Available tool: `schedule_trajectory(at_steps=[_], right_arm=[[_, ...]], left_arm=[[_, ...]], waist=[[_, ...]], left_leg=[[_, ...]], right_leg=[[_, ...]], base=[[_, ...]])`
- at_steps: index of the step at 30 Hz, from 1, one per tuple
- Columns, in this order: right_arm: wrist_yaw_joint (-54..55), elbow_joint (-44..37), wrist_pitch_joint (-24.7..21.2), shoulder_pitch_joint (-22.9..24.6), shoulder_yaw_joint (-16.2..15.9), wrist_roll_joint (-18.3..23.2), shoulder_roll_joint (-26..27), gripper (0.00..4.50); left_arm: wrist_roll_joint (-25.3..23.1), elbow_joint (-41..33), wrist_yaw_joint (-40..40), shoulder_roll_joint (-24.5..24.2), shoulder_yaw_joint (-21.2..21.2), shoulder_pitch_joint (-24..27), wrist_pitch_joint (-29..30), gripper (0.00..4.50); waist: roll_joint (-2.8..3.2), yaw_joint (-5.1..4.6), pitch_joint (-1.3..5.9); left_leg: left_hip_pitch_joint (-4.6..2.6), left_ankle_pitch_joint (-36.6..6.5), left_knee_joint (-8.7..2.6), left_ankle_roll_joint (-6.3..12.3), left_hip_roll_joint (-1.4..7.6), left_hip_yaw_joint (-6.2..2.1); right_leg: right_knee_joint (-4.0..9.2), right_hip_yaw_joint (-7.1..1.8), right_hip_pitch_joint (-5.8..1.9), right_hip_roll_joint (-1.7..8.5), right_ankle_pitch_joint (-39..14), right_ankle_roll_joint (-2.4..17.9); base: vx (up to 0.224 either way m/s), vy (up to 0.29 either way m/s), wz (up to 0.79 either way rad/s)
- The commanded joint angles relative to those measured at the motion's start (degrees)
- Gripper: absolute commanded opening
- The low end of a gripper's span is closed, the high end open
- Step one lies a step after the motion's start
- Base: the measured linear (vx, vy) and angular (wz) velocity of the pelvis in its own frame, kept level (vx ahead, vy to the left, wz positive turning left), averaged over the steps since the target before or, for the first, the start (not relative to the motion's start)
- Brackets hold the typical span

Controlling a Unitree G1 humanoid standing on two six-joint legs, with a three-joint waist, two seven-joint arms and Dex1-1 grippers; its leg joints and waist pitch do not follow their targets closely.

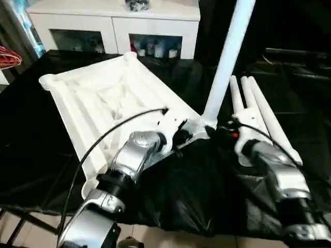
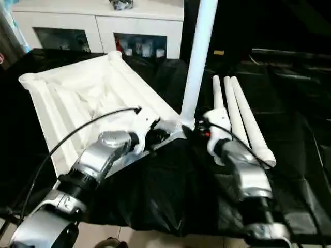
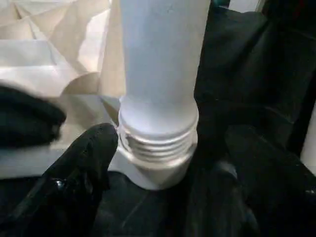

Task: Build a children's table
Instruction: Rotate leg to tighten, then rotate table base

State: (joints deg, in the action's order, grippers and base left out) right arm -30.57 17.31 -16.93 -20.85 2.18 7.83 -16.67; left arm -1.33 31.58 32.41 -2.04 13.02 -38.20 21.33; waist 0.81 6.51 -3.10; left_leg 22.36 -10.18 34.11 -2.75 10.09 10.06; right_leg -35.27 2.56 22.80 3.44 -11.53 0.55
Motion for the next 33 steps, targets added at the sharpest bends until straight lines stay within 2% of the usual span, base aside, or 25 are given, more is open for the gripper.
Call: schedule_trajectory(at_steps=[1, 6, 7, 10, 12, 14, 15, 16, 17, 18, 19, 20, 23, 24, 26, 28, 30, 32, 33], right_arm=[[-1.4, -3.3, -1.8, 0.9, 0.2, 1.2, -1.0, 3.96], [-4.6, -9.2, -1.7, 2.2, -2.4, 1.2, -2.6, 3.96], [-5.9, -10.7, -1.8, 2.6, -3.2, 1.4, -3.0, 3.96], [-8.6, -15.9, -4.1, 3.7, -5.4, 2.5, -4.0, 3.96], [-9.3, -17.4, -4.9, 4.0, -6.1, 2.9, -4.3, 3.96], [-10.5, -18.9, -6.5, 4.4, -7.6, 2.6, -5.0, 3.96], [-11.2, -19.1, -6.2, 4.9, -9.1, 1.5, -5.6, 3.96], [-11.4, -19.1, -6.1, 5.0, -9.5, 1.2, -5.8, 3.96], [-11.7, -19.0, -6.0, 5.3, -10.2, 0.8, -6.0, 3.96], [-11.9, -19.2, -6.1, 5.4, -10.5, 0.7, -6.1, 3.79], [-12.0, -19.4, -6.3, 5.7, -10.8, 0.6, -6.3, 3.68], [-11.9, -19.6, -6.9, 5.8, -10.7, 0.9, -6.3, 3.61], [-13.0, -20.4, -8.7, 6.0, -12.4, -0.6, -8.5, 3.35], [-13.0, -20.4, -8.7, 6.0, -12.4, -0.6, -8.5, 3.23], [-13.0, -20.1, -8.5, 5.9, -13.9, -2.8, -10.2, 3.12], [-12.5, -18.2, -7.2, 5.6, -14.9, -4.6, -10.9, 2.83], [-12.4, -17.4, -7.0, 5.3, -15.2, -5.2, -11.1, 2.75], [-13.4, -18.0, -7.9, 5.1, -15.4, -4.4, -11.3, 2.63], [-13.7, -18.2, -8.1, 5.0, -15.5, -4.1, -11.4, 2.38]], left_arm=[[-0.7, 0.1, -2.7, -0.6, -1.9, -0.7, -2.4, 1.09], [-0.8, -5.0, -5.0, -4.6, -5.7, -1.4, -2.8, 1.09], [-0.8, -6.8, -5.0, -6.0, -6.6, -1.5, -1.9, 1.09], [-1.8, -12.8, -5.9, -12.3, -10.0, -1.5, 1.8, 1.09], [-2.6, -14.5, -5.4, -15.1, -10.6, -1.0, 3.0, 1.09], [-5.1, -16.7, -4.2, -20.4, -10.5, 0.6, 4.0, 1.09], [-6.9, -18.1, -3.2, -24.5, -10.5, 2.8, 5.2, 1.09], [-7.4, -18.6, -2.8, -25.7, -10.5, 3.6, 5.7, 1.09], [-7.9, -19.0, -2.4, -27.4, -10.9, 4.9, 6.4, 1.09], [-8.0, -19.5, -2.1, -28.5, -11.2, 5.9, 7.0, 0.93], [-8.1, -20.0, -1.6, -30.1, -11.5, 7.2, 7.5, 0.83], [-8.2, -20.5, -0.9, -31.4, -11.2, 8.3, 7.7, 0.75], [-8.9, -20.8, 0.3, -34.0, -10.3, 10.6, 9.2, 0.48], [-8.9, -20.8, 0.3, -34.0, -10.3, 10.6, 9.2, 0.36], [-10.1, -20.8, 0.9, -35.5, -8.8, 11.6, 9.2, 0.25], [-11.2, -21.3, 2.5, -37.1, -7.0, 12.4, 9.4, 0.06], [-11.7, -21.6, 3.5, -37.8, -6.0, 12.9, 9.8, 0.01], [-11.5, -21.7, 4.2, -38.0, -5.6, 13.1, 9.5, 0.0], [-11.0, -21.7, 4.6, -37.9, -5.6, 13.1, 9.4, 0.0]], waist=[[-0.57, 0.35, 4.01], [-0.4, 0.31, 3.98], [-0.1, 0.28, 3.86], [0.03, 0.1, 3.81], [0.22, -0.04, 3.82], [0.44, 0.07, 3.8], [0.82, 0.14, 3.9], [0.72, -0.18, 3.68], [0.85, -0.09, 3.81], [0.87, -0.15, 3.68], [0.97, 0.0, 3.87], [0.97, 0.03, 3.7], [1.3, 0.54, 3.63], [1.18, 0.54, 3.51], [1.17, 0.69, 3.47], [0.86, 0.7, 3.46], [0.74, 0.57, 3.5], [0.67, 0.47, 3.54], [0.81, 0.47, 3.6]], left_leg=[[-0.97, -6.4, -3.54, 5.16, 2.93, -1.17], [-1.09, -7.3, -3.63, 4.64, 3.12, -1.29], [-1.2, -8.1, -3.77, 4.15, 3.21, -1.32], [-1.14, -8.5, -3.89, 3.58, 3.24, -1.43], [-1.25, -8.5, -3.9, 3.12, 3.17, -1.43], [-1.42, -9.0, -3.97, 2.48, 3.23, -1.46], [-1.44, -9.2, -4.04, 1.85, 3.32, -1.63], [-1.16, -9.7, -4.2, 1.35, 3.14, -1.55], [-1.52, -10.1, -4.09, 0.97, 3.12, -1.45], [-1.47, -10.7, -4.23, 0.51, 3.07, -1.41], [-1.6, -10.7, -4.13, 0.08, 3.16, -1.53], [-1.64, -11.5, -4.24, -0.07, 3.13, -1.39], [-1.96, -13.7, -4.44, -0.94, 3.23, -1.51], [-1.78, -14.2, -4.63, -1.23, 3.16, -1.51], [-1.89, -15.2, -4.62, -1.69, 3.14, -1.57], [-1.7, -14.9, -4.64, -1.64, 3.06, -1.63], [-1.64, -14.7, -4.58, -1.5, 3.01, -1.56], [-1.58, -13.9, -4.5, -1.13, 3.0, -1.56], [-1.61, -13.3, -4.46, -0.96, 3.05, -1.57]], right_leg=[[3.91, -2.31, -3.27, 4.87, -1.1, 13.1], [3.91, -2.26, -3.16, 4.95, -2.7, 12.7], [3.94, -2.26, -2.96, 4.88, -3.8, 12.5], [3.72, -2.27, -2.95, 4.74, -3.3, 12.2], [3.66, -2.29, -2.8, 4.64, -3.6, 11.9], [3.65, -2.32, -2.63, 4.54, -4.3, 11.7], [3.53, -2.3, -2.59, 4.61, -4.0, 11.6], [3.53, -2.31, -2.58, 4.35, -4.1, 11.0], [3.56, -2.34, -2.38, 4.35, -4.2, 11.0], [3.73, -2.41, -2.34, 4.36, -4.6, 11.1], [3.51, -2.38, -2.39, 4.53, -4.3, 11.4], [3.66, -2.45, -2.12, 4.41, -4.8, 11.5], [3.84, -2.53, -1.93, 4.44, -7.0, 11.1], [3.89, -2.56, -2.02, 4.37, -7.5, 10.8], [4.07, -2.6, -1.93, 4.49, -8.7, 10.4], [4.09, -2.69, -2.08, 4.7, -9.6, 10.0], [4.1, -2.73, -2.13, 4.76, -9.9, 10.1], [4.0, -2.74, -2.17, 4.71, -9.1, 10.3], [3.89, -2.68, -2.13, 4.63, -8.1, 10.6]], base=[[0.0, 0.0, 0.0], [0.0, 0.0, 0.0], [0.0, 0.0, 0.0], [0.0, 0.0, 0.0], [0.0, 0.0, 0.0], [0.0, 0.0, 0.0], [0.0, 0.0, 0.0], [0.0, 0.0, 0.0], [0.0, 0.0, 0.0], [0.0, 0.0, 0.0], [0.0, 0.0, 0.0], [0.0, 0.0, 0.0], [0.0, 0.0, 0.0], [0.0, 0.0, 0.0], [0.0, 0.0, 0.0], [0.0, 0.0, 0.0], [0.0, 0.0, 0.0], [0.0, 0.0, 0.0], [0.0, 0.0, 0.0]])
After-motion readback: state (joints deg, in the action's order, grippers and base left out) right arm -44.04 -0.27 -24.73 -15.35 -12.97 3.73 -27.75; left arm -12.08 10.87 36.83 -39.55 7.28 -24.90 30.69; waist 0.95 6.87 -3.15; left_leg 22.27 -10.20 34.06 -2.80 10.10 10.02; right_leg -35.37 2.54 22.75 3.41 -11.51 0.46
